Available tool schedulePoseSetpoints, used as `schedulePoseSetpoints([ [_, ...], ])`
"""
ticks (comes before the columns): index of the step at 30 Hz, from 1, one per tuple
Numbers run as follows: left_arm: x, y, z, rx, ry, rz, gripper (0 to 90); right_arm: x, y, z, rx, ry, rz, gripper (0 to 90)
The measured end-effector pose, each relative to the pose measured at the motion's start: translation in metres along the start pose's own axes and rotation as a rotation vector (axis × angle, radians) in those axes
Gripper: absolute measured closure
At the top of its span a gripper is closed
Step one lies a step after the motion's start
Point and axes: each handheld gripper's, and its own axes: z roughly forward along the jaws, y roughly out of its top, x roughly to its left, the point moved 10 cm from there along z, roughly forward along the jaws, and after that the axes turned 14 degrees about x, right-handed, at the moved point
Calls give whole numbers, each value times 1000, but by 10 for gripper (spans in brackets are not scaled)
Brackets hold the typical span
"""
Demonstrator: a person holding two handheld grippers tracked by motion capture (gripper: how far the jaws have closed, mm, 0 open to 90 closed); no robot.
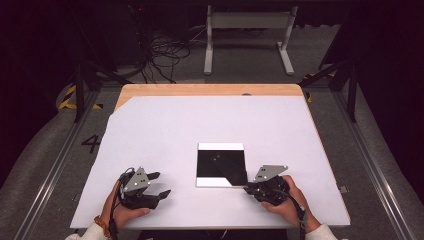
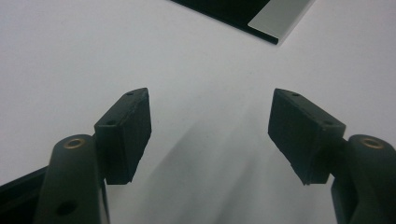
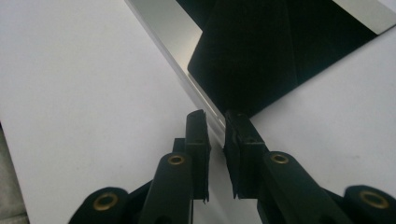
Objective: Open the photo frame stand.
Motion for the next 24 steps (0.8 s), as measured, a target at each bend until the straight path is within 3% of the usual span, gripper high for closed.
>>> schedulePoseSetpoints([
  [10,-1,0,0,2,-2,-1,305,-5,-6,0,103,-36,-1,792],
  [24,-3,0,3,13,-9,1,301,-9,3,4,78,-7,25,796],
])
